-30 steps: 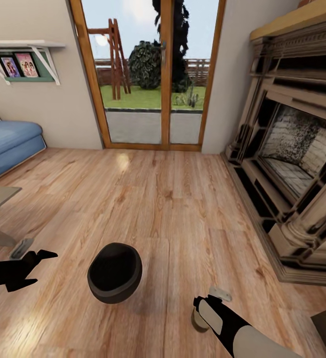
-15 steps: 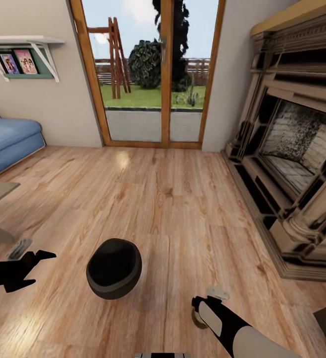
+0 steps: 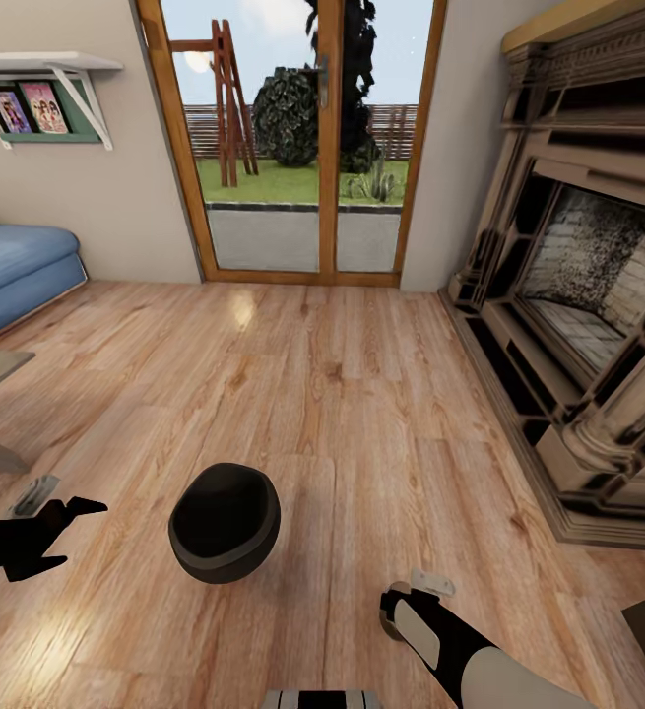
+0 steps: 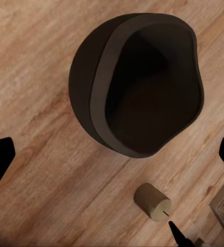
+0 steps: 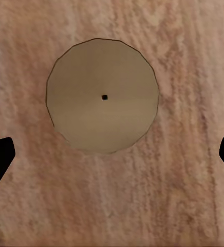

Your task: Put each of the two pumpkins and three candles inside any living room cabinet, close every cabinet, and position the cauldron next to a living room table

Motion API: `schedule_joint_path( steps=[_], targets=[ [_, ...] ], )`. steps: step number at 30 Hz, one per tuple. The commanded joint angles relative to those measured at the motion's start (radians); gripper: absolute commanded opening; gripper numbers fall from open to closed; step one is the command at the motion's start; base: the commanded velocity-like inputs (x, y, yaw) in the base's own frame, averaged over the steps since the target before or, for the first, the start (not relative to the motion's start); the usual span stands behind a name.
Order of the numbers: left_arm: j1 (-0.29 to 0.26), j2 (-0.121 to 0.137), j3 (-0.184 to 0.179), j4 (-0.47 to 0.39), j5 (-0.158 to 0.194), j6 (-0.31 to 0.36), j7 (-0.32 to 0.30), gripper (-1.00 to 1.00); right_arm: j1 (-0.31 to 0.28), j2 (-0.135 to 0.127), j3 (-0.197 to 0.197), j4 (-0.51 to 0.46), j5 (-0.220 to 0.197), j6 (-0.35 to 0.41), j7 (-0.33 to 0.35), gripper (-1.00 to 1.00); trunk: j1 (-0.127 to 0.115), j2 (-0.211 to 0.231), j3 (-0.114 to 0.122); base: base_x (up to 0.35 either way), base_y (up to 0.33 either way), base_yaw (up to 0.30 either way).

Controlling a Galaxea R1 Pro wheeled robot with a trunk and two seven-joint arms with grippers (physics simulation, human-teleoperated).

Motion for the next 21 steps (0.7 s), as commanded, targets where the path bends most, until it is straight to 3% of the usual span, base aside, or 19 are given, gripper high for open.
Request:
schedule_joint_path(
  steps=[1, 9, 21],
  targets=[
    [-0.001, 0.0, 0.001, 0.0, 0.009, 0.002, 0.01, 1.0, -0.001, -0.001, 0.008, -0.002, -0.005, 0.006, -0.007, 1.0, 0.0, 0.0, -0.001, 0.0, 0.0, 0.0],
    [-0.001, 0.0, 0.002, 0.005, 0.01, 0.003, 0.007, 1.0, -0.001, -0.004, 0.007, -0.001, -0.004, 0.003, 0.09, 1.0, 0.003, -0.002, -0.024, 0.0, 0.0, 0.0],
    [-0.001, 0.0, 0.001, 0.005, 0.01, 0.003, 0.002, 1.0, -0.001, -0.004, 0.007, 0.014, -0.003, 0.001, 0.101, 1.0, 0.003, -0.002, -0.032, 0.0, 0.0, 0.0]
  ],
)
